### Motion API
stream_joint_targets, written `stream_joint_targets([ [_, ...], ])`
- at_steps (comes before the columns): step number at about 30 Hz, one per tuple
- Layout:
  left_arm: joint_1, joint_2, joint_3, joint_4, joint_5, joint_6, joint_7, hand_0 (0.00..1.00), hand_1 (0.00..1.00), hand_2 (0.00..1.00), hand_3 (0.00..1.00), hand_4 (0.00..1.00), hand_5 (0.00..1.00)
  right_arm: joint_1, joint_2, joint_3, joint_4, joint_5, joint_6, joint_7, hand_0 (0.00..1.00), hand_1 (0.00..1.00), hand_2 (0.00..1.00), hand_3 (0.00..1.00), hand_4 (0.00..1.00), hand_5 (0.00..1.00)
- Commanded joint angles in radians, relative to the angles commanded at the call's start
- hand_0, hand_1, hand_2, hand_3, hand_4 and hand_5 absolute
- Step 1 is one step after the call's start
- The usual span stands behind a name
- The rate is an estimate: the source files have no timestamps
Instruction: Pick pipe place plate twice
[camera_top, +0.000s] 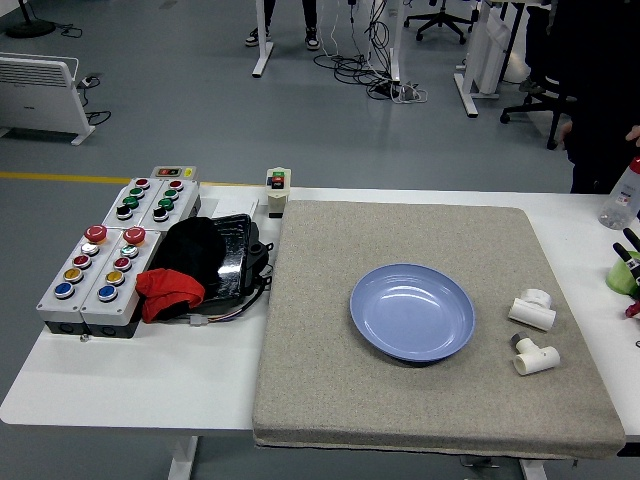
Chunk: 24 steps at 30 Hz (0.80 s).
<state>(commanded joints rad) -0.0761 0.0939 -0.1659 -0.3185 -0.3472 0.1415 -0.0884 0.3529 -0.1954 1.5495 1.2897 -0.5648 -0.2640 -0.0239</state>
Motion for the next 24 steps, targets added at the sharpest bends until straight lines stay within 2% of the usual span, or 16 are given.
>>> stream_joint_targets([
  [13, -0.002, 0.000, -0.001, -0.001, 0.001, 0.000, -0.001, 0.707, 0.695, 0.731, 0.695, 0.397, 0.998, -0.004, -0.006, -0.008, 0.004, -0.071, 0.014, -0.028, 0.871, 0.817, 0.929, 0.849, 0.571, 0.497],
  [24, -0.008, -0.001, -0.010, -0.001, 0.004, 0.000, -0.002, 0.707, 0.695, 0.731, 0.692, 0.398, 0.998, -0.006, -0.033, -0.017, 0.011, -0.145, 0.023, -0.045, 0.873, 0.818, 0.933, 0.860, 0.589, 0.482],
])
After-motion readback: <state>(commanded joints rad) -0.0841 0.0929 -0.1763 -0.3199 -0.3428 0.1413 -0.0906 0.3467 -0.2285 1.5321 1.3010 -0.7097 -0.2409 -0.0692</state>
